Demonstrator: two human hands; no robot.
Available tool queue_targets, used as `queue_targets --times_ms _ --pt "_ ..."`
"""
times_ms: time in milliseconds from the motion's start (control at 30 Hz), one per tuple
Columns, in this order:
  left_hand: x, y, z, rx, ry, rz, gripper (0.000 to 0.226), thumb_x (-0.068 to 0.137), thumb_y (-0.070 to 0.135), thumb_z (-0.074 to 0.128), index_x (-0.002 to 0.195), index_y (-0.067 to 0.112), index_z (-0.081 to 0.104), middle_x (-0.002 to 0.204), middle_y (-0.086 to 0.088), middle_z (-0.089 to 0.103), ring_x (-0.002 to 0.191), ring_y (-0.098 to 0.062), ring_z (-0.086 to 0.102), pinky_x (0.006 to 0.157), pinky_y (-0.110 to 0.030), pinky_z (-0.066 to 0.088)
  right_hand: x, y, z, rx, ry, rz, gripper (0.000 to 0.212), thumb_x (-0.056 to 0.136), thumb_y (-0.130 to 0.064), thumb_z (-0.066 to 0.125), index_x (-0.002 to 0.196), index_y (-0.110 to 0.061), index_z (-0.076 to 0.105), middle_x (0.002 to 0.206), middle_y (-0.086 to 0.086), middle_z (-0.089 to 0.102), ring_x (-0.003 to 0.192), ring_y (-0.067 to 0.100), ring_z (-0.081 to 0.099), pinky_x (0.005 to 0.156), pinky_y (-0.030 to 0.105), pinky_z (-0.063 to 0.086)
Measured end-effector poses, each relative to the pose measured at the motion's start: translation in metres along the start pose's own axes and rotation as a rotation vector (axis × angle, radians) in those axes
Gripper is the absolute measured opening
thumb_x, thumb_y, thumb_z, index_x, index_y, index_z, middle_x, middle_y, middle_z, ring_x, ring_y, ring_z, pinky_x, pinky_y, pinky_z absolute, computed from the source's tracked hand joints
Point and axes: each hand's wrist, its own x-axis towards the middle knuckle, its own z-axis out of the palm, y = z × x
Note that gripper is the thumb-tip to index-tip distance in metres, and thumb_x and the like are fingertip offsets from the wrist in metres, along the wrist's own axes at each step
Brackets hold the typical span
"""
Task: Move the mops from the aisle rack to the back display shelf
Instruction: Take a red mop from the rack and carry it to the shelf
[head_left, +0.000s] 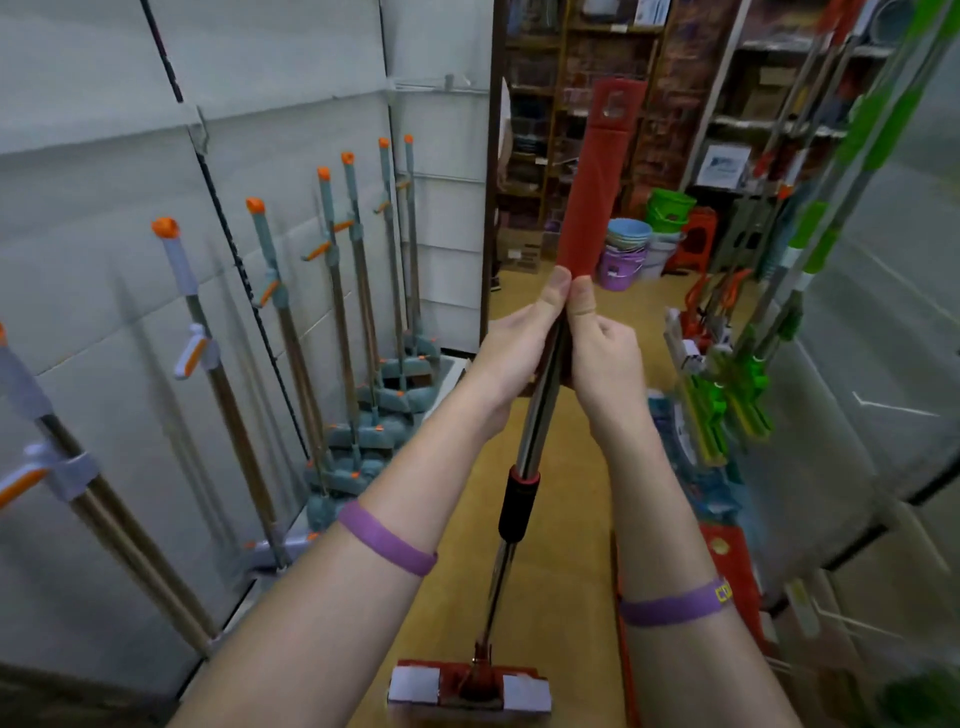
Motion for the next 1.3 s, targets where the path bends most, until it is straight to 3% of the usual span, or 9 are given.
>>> queue_targets --times_ms 200,333,433,567,833,967,1100,1233,1300 --pt "0.094 0.001 0.009 -0.087 0.044 0.007 0.073 0.073 0.083 0.050 0.110 0.025 0.074 0.101 0.004 0.076 0.099 -0.016 0.070 0.084 -0.034 0.054 0.093 0.017 0.005 -0.003 -0.007 0.008 0.073 0.091 -0.073 0.038 0.073 -0.011 0.072 0.075 0.004 0.075 0.081 0.024 0.072 0.083 0.050 0.058" --pt "0.157 0.000 0.010 -0.077 0.059 -0.005 0.082 0.062 0.088 0.044 0.109 0.027 0.074 0.093 0.007 0.076 0.088 -0.012 0.070 0.068 -0.028 0.050 0.155 0.031 0.013 -0.030 0.003 0.014 0.066 0.094 -0.070 0.037 0.068 -0.019 0.070 0.076 0.002 0.074 0.083 0.023 0.072 0.083 0.047 0.058" --pt "0.213 -0.005 0.007 -0.060 0.047 -0.009 0.070 0.070 0.084 0.043 0.096 0.027 0.074 0.079 0.011 0.073 0.073 -0.007 0.067 0.059 -0.024 0.048 0.206 0.046 0.022 -0.058 0.019 0.021 0.066 0.094 -0.070 0.036 0.064 -0.020 0.068 0.073 0.002 0.072 0.081 0.026 0.071 0.077 0.043 0.057" --pt "0.297 -0.010 0.006 -0.097 0.035 0.000 0.051 0.084 0.073 0.048 0.087 0.028 0.073 0.079 0.013 0.074 0.083 -0.006 0.069 0.067 -0.026 0.051 0.284 0.064 0.034 -0.121 0.066 0.026 0.070 0.094 -0.071 0.033 0.061 -0.018 0.065 0.074 0.005 0.071 0.083 0.031 0.070 0.079 0.048 0.055" --pt "0.459 0.003 0.005 -0.068 -0.065 0.094 0.048 0.088 0.067 0.045 0.082 0.028 0.071 0.067 0.018 0.071 0.062 0.009 0.065 0.056 -0.014 0.046 0.434 0.077 0.042 -0.171 0.082 0.009 0.081 0.094 -0.073 0.029 0.073 -0.006 0.071 0.073 0.010 0.073 0.078 0.031 0.071 0.079 0.055 0.057" --pt "0.527 0.012 0.008 -0.002 -0.121 0.111 0.039 0.091 0.067 0.041 0.080 0.037 0.064 0.077 0.021 0.067 0.070 0.011 0.061 0.059 -0.011 0.043 0.503 0.086 0.041 -0.151 0.093 0.003 0.080 0.095 -0.071 0.030 0.070 -0.007 0.072 0.073 0.010 0.074 0.079 0.031 0.072 0.081 0.054 0.058" --pt "0.597 0.017 0.016 0.047 -0.183 0.090 0.038 0.091 0.068 0.039 0.083 0.039 0.063 0.085 0.021 0.066 0.075 0.011 0.059 0.060 -0.012 0.041 0.572 0.105 0.037 -0.121 0.083 0.029 0.091 0.077 -0.087 0.029 0.074 -0.008 0.074 0.076 0.010 0.076 0.081 0.030 0.073 0.082 0.054 0.058" --pt "0.675 0.017 0.029 0.061 -0.204 0.057 0.049 0.085 0.075 0.043 0.100 0.035 0.067 0.101 0.013 0.069 0.094 -0.001 0.060 0.084 -0.027 0.042 0.642 0.121 0.025 -0.035 0.035 0.037 0.065 0.096 -0.068 0.034 0.081 -0.019 0.075 0.083 0.004 0.078 0.082 0.016 0.076 0.086 0.045 0.060" --pt "0.713 0.017 0.039 0.067 -0.181 0.061 0.055 0.084 0.076 0.043 0.111 0.034 0.065 0.103 0.013 0.067 0.095 -0.002 0.057 0.086 -0.028 0.037 0.680 0.130 0.021 -0.020 0.015 0.016 0.059 0.097 -0.066 0.035 0.081 -0.025 0.073 0.087 0.002 0.078 0.086 0.014 0.075 0.088 0.043 0.059"
